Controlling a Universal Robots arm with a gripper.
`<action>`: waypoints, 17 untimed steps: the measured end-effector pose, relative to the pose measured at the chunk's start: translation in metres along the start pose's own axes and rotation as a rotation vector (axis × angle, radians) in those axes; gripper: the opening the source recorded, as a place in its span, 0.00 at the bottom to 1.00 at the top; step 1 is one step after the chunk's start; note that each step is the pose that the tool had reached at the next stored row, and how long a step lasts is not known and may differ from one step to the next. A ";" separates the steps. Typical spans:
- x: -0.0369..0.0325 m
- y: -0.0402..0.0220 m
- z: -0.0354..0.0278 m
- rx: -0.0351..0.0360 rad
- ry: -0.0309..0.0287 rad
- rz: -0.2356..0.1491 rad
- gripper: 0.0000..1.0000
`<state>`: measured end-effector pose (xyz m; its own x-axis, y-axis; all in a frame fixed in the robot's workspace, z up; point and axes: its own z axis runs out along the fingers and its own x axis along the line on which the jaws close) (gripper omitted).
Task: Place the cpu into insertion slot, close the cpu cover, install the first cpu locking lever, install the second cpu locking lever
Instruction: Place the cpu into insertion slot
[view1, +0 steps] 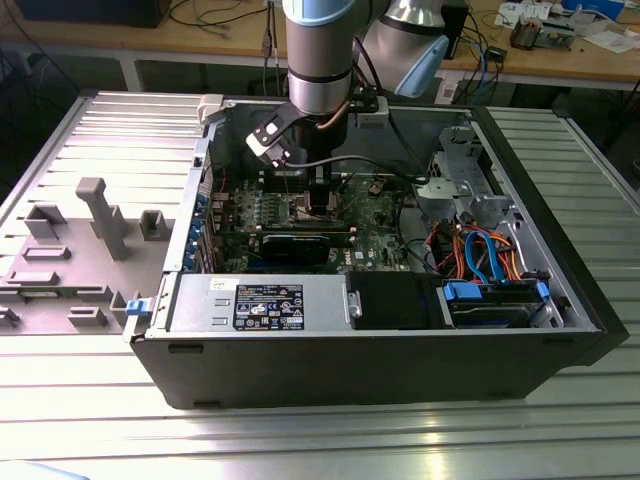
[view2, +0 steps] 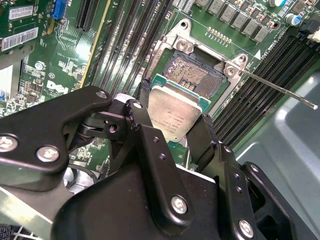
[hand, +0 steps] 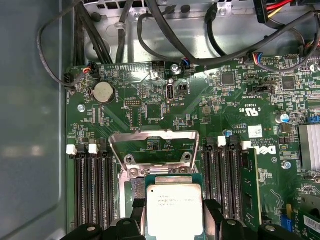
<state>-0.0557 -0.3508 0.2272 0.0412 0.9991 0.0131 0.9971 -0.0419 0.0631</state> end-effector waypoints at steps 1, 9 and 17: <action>0.0000 0.0000 0.0004 -0.0001 0.0000 0.000 0.55; 0.0000 -0.0001 0.0019 0.0000 0.0000 0.000 0.55; -0.0001 -0.0003 0.0035 0.0000 0.0000 0.000 0.55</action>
<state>-0.0558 -0.3508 0.2237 0.0412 0.9991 0.0130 0.9971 -0.0420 0.0632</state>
